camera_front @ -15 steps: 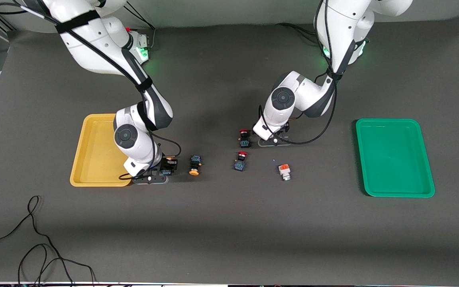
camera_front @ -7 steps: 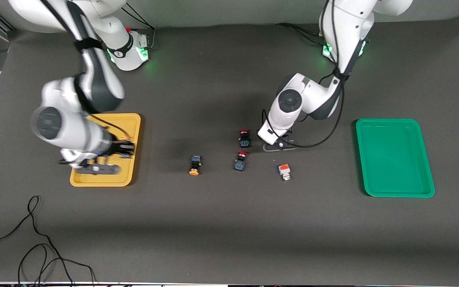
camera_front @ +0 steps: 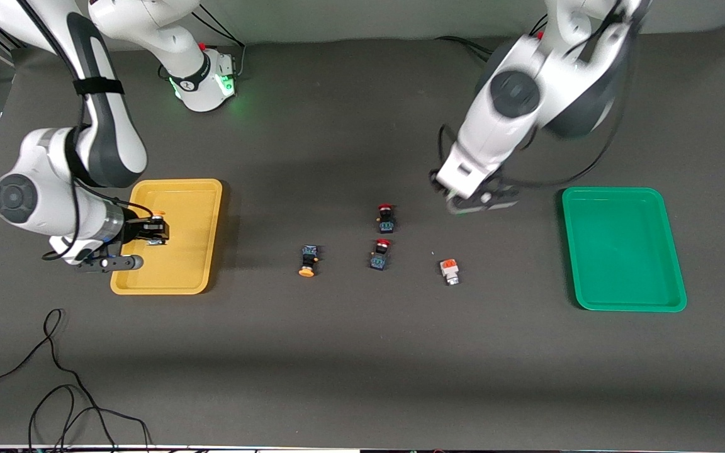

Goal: Place green and yellow buttons in trays
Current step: 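Place the yellow button in the yellow tray while the left gripper carries the green button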

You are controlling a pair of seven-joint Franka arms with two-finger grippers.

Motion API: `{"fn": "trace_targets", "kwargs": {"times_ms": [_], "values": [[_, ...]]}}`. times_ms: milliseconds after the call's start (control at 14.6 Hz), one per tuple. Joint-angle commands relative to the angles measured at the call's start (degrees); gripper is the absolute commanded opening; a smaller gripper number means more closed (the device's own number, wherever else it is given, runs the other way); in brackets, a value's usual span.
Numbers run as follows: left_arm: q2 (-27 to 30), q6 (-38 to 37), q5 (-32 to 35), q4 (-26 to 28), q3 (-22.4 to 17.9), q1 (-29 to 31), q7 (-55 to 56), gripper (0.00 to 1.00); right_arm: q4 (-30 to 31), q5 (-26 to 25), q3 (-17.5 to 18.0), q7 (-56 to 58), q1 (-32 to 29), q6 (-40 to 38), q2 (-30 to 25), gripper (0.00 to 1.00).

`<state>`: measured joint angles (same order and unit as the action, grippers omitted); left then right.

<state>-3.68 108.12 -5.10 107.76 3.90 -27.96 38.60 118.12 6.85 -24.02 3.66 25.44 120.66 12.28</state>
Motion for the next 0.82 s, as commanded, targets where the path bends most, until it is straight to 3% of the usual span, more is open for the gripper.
{"fn": "trace_targets", "kwargs": {"times_ms": [0,206,343,617,685,754], "values": [[2.00,-8.16,0.36,-2.12,0.14,8.75,-13.13,0.00,9.73,0.89,-0.23,1.53,1.01,12.88,-0.60,0.00],[2.10,-11.09,1.93,-2.12,0.05,21.77,-31.95,0.00,14.50,0.89,-0.06,2.58,1.10,25.29,3.87,0.00],[0.70,-9.61,6.93,-1.68,0.05,29.24,-41.28,0.00,15.74,0.89,0.12,2.58,1.10,30.66,6.86,0.00],[-6.93,-0.47,7.74,-0.89,0.05,36.21,-49.23,0.00,15.65,0.97,0.29,2.49,1.19,31.92,8.46,0.00],[-8.70,1.29,7.74,-0.02,0.05,36.39,-49.23,0.00,15.65,0.97,0.64,2.49,1.19,31.66,8.11,0.42],[-9.58,4.09,7.74,1.99,0.05,36.22,-49.23,0.00,15.65,1.06,0.99,2.41,1.19,31.48,7.59,0.99]]}}
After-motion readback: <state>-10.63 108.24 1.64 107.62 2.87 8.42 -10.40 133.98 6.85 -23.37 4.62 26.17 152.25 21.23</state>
